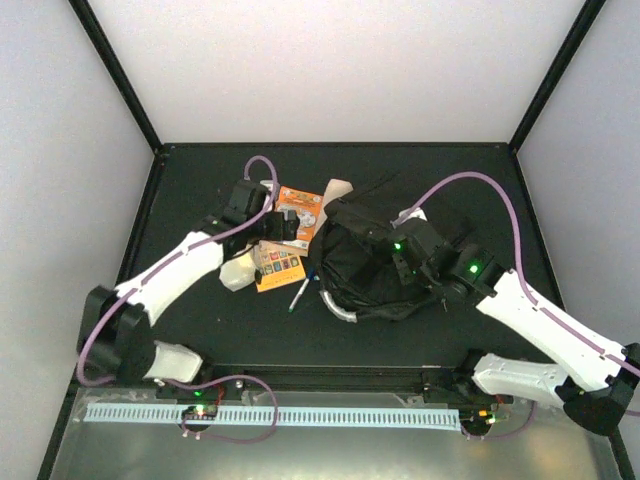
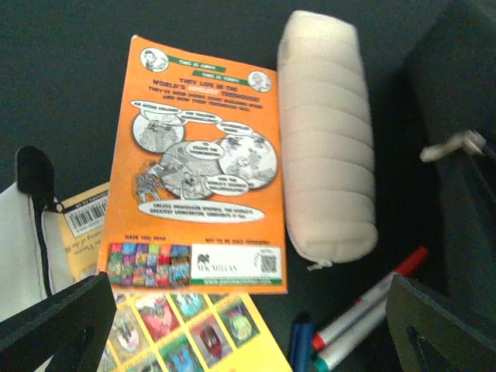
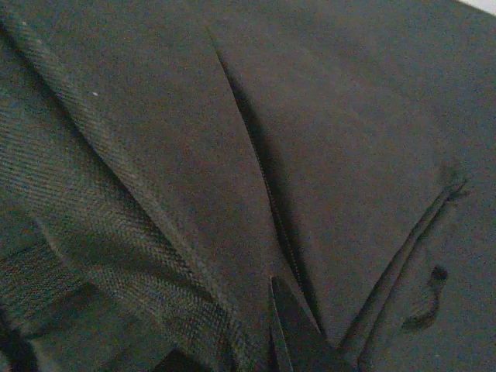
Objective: Pack the student bag
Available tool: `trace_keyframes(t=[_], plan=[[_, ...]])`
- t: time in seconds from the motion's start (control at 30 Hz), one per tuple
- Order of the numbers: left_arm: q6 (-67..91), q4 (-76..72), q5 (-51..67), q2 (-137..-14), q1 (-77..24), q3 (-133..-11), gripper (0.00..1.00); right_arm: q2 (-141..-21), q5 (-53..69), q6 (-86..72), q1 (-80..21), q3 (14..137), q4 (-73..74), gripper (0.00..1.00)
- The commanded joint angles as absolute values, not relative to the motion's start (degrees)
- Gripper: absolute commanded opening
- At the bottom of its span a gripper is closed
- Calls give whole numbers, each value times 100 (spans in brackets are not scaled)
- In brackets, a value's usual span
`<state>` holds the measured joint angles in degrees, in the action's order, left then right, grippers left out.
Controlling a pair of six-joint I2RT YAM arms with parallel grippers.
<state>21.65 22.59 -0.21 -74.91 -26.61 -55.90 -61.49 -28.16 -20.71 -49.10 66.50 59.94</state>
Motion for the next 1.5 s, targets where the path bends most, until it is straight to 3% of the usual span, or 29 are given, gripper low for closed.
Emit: trace_keyframes(t=[0.0, 0.33, 0.53, 0.7, 0.9, 1.07, 1.47], plan=[[2176, 2489, 382, -8457, -2293, -6418, 99, -5904, -2511, -2169, -4855, 6399, 5510, 6], [1747, 3549, 1385, -10522, -1593, -8051, 99, -5560, -2404, -2098, -4781, 6302, 5655, 6], [1478, 3566, 1423, -10138, -1700, -7908, 98, -5530, -2431, -2211, -4742, 6242, 5684, 6], [1002, 3886, 312, -9522, -2361, -7613, 98, -5419, -2626, -2372, -4598, 6299, 5832, 6], [627, 4290, -688, -9785, -2786, -7715, 97, -5220, -2852, -2423, -4416, 6464, 5940, 7], [377, 4621, -729, -10257, -2997, -8133, 83, -5127, -2981, -2515, -4386, 6537, 6029, 7], [0, 5153, -1652, -11180, -3590, -8734, 73, -5104, -2950, -2530, -4368, 6548, 6086, 8]])
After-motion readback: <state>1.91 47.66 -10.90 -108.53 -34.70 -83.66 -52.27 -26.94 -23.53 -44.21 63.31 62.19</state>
